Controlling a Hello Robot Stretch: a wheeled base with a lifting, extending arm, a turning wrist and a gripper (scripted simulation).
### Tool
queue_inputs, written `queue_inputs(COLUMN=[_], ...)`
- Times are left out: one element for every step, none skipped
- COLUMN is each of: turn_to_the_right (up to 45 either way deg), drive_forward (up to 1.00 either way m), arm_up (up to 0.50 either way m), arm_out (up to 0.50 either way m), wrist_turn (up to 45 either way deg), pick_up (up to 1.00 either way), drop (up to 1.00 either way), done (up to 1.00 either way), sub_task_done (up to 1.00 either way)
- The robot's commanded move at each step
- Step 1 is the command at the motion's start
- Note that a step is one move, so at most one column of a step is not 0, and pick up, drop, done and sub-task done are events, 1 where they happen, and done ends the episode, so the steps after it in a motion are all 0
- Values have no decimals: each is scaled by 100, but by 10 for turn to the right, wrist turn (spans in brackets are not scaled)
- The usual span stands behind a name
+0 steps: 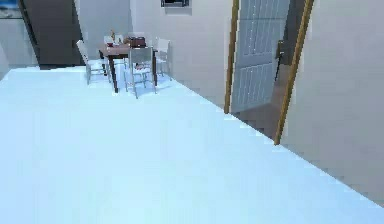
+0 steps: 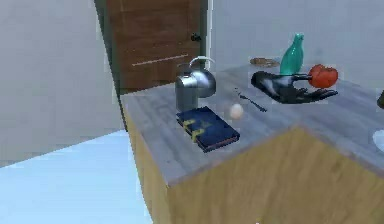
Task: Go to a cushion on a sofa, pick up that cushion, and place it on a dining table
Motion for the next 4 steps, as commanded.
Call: queue_inputs(turn_to_the_right=[150, 0, 0, 90], drive_forward=[0, 100, 100, 0], arm_up=[0, 0, 0, 0], arm_out=[0, 0, 0, 0], wrist_turn=[0, 0, 0, 0], pick_up=[0, 0, 0, 0], drop=[0, 0, 0, 0], done=[0, 0, 0, 0], sub_task_done=[0, 0, 0, 0])
